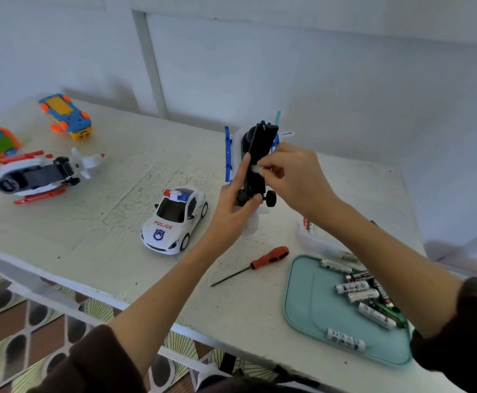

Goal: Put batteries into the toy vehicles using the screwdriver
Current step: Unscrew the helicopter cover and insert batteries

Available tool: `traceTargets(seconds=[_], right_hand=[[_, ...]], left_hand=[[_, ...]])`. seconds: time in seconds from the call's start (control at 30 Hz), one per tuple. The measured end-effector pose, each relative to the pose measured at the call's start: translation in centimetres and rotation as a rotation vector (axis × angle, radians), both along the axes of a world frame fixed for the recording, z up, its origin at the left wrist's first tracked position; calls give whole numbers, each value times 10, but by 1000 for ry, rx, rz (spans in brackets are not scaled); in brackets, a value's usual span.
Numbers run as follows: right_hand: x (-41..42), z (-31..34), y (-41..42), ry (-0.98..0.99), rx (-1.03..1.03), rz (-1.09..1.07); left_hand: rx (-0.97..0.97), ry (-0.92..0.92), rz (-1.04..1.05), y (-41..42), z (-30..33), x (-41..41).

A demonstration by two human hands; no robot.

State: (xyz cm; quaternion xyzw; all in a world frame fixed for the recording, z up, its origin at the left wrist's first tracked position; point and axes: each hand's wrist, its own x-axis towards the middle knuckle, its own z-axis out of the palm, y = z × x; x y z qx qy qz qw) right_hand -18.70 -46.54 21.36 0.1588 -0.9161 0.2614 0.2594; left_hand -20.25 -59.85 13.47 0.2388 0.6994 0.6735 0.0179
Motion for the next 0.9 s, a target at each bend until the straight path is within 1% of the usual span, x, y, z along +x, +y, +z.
traceTargets(seconds=[0.2, 0.3, 0.37, 0.47, 0.57, 0.63, 0.73, 0.8, 0.9], right_hand=[[-3, 6, -4, -81, 54, 19], [-6, 4, -2, -68, 49, 10], [-7, 2, -2, -15, 66, 16], [-6, -3, -1, 32, 128, 64], [-7, -7, 2, -31, 201, 153], [-9, -10, 5, -97, 146, 137], [-10, -17, 8, -122, -30, 58], [-9, -21, 7, -109, -76, 15], [-6, -19, 4, -179, -131, -5]], left_hand=[[-18, -8, -13, 1, -1, -3], [-20, 1, -35, 2, 0, -3], [-17, 0, -39, 2, -1, -3], [-29, 0, -39, 1, -2, -4], [-40, 3, -42, -1, -4, -6], [-51, 4, -52, -2, -3, -7], [-38, -8, -72, -2, -2, -7], [-27, -20, -75, -2, -2, -8], [-24, -22, -76, -3, -2, -8]])
